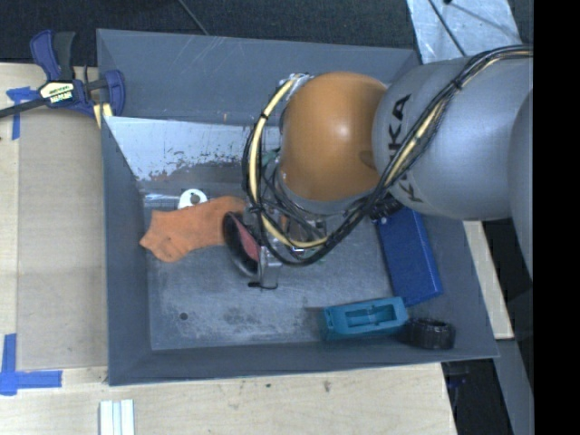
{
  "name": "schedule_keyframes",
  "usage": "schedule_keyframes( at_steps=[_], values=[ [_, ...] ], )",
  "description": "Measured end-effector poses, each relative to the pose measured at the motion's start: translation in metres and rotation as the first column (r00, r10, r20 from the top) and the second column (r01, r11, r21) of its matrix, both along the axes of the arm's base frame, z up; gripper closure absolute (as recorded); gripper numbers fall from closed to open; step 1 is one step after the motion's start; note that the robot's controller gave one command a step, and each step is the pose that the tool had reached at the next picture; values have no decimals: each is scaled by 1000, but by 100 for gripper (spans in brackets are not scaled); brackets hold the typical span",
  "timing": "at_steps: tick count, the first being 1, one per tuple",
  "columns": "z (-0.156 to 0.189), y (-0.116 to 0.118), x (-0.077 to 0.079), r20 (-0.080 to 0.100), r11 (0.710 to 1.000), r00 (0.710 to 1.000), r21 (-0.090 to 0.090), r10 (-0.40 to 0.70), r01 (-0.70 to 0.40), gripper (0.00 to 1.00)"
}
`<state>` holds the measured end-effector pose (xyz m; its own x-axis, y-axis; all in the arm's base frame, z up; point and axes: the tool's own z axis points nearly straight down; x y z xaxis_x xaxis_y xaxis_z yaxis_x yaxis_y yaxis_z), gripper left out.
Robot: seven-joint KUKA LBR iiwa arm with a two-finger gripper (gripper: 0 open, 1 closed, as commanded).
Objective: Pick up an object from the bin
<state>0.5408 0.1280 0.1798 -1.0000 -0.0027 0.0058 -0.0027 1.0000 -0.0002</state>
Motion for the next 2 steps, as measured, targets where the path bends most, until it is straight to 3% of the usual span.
schedule_keyframes(
  at_steps=[1,2],
  values=[
    [5,-1,2,9,1000,1000,1,-3,3,0],
    [-105,-43,41,12,989,989,3,-145,145,100]
  ],
)
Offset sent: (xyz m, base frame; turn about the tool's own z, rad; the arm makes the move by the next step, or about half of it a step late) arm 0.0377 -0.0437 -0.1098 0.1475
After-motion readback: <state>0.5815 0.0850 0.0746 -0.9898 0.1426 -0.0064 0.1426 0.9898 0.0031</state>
